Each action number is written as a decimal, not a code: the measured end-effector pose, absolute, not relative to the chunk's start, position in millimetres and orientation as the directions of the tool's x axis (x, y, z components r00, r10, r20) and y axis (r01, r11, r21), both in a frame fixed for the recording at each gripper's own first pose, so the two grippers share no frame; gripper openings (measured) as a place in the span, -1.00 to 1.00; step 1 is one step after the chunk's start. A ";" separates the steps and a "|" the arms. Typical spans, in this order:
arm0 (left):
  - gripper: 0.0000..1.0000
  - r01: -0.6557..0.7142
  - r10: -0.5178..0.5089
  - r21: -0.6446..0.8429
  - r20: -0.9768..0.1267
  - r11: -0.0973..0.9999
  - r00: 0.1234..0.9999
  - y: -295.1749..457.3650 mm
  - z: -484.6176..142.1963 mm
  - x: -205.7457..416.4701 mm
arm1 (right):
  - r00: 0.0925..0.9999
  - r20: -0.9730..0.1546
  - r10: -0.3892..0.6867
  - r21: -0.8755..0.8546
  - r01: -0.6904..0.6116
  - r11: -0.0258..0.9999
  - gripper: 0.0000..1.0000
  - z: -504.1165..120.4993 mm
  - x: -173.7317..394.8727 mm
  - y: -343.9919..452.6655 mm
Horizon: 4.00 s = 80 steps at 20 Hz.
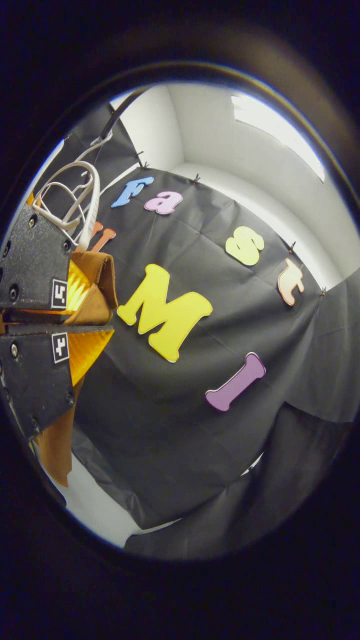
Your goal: Grasp the clothes on the hanger with both hands and then place them into the laundry hamper below.
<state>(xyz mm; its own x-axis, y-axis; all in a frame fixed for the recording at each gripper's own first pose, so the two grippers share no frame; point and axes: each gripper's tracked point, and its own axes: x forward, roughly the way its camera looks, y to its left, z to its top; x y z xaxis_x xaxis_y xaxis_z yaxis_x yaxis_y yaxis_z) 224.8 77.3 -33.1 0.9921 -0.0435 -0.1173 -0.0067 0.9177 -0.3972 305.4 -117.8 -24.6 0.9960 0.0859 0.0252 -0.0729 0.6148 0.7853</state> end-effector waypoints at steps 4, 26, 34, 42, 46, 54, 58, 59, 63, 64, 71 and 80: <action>-1.00 -0.023 -0.048 -0.426 -0.154 0.904 0.987 78.6 -57.8 215.0 | 0.996 -0.025 0.091 0.799 -0.035 0.600 -0.92 -53.9 294.1 -112.8; -0.89 0.111 -0.174 -0.353 -0.152 0.929 0.973 24.9 -59.7 142.1 | 0.965 -0.124 0.231 0.702 -0.080 0.708 -0.91 -95.9 197.9 -31.5; -0.89 0.222 -0.282 -0.319 -0.156 0.921 0.947 -26.6 -54.6 121.4 | 0.923 -0.149 0.355 0.675 -0.167 0.719 -0.92 -97.6 163.1 32.6; -0.89 0.316 -0.370 -0.285 -0.157 0.905 0.916 -64.3 -50.1 107.6 | 0.841 -0.166 0.515 0.687 -0.277 0.672 -0.92 -96.0 128.0 99.6; -0.89 0.340 -0.392 -0.276 -0.162 0.899 0.906 -67.7 -53.8 106.2 | 0.806 -0.173 0.566 0.710 -0.296 0.639 -0.91 -98.0 121.3 114.0; -1.00 0.278 -0.380 -0.332 -0.299 0.902 0.875 -56.5 -137.2 110.4 | 0.747 -0.309 0.588 0.750 -0.189 0.634 -0.91 -188.3 113.8 121.9; -1.00 0.230 -0.368 -0.363 -0.378 0.903 0.849 -50.2 -185.9 111.8 | 0.712 -0.388 0.586 0.755 -0.119 0.645 -0.91 -236.1 112.6 117.0; -1.00 0.219 -0.366 -0.368 -0.396 0.903 0.842 -48.8 -196.0 111.5 | 0.704 -0.405 0.583 0.755 -0.102 0.648 -0.91 -247.0 112.9 117.6; -1.00 0.187 -0.359 -0.378 -0.460 0.907 0.812 -48.8 -237.3 112.2 | 0.652 -0.468 0.597 0.753 -0.059 0.655 -0.91 -289.0 110.9 135.9; -1.00 0.179 -0.358 -0.380 -0.478 0.908 0.802 -48.6 -250.3 111.0 | 0.635 -0.485 0.601 0.750 -0.052 0.659 -0.91 -301.2 109.3 142.1; -1.00 0.128 -0.339 -0.370 -0.589 0.920 0.733 -40.8 -316.3 105.9 | 0.540 -0.605 0.585 0.717 0.049 0.696 -0.91 -384.0 110.1 164.8; -1.00 0.101 -0.300 -0.333 -0.628 0.937 0.718 -7.8 -333.0 102.3 | 0.442 -0.633 0.635 0.706 -0.005 0.708 -0.91 -407.3 90.8 209.8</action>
